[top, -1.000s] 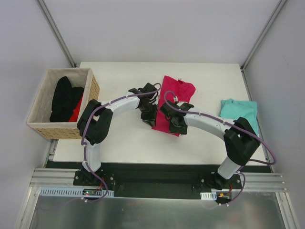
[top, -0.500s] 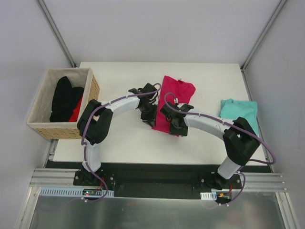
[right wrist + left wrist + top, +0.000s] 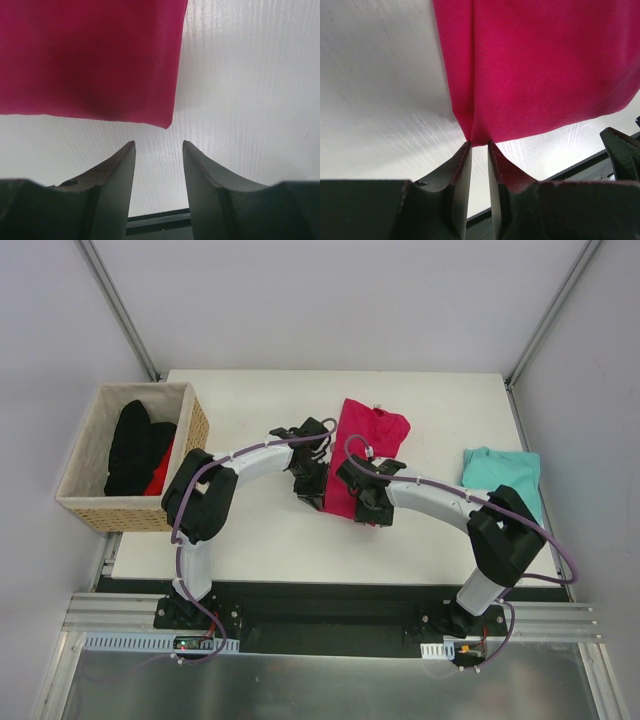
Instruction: Fold and stack the t-shirts
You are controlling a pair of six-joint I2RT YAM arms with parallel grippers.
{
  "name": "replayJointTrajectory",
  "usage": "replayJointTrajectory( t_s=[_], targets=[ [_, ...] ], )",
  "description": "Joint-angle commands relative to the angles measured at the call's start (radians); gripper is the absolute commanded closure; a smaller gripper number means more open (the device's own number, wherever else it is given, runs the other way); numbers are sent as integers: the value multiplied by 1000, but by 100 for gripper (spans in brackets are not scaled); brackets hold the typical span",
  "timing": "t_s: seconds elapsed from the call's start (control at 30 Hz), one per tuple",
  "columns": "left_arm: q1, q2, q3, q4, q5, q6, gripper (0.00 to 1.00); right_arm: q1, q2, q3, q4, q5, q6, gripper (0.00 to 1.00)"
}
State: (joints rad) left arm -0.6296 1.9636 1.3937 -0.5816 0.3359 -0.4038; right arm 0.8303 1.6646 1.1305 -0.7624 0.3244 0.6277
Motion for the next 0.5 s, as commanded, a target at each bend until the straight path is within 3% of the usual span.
replayJointTrajectory(
  t_s=[0.0, 0.47],
  targets=[
    [-15, -2, -1, -11, -6, 2, 81, 4, 24, 9, 11, -7, 1, 54],
    [-13, 8, 5, -12, -5, 3, 80, -31, 53, 12, 52, -21, -40, 54]
  ],
)
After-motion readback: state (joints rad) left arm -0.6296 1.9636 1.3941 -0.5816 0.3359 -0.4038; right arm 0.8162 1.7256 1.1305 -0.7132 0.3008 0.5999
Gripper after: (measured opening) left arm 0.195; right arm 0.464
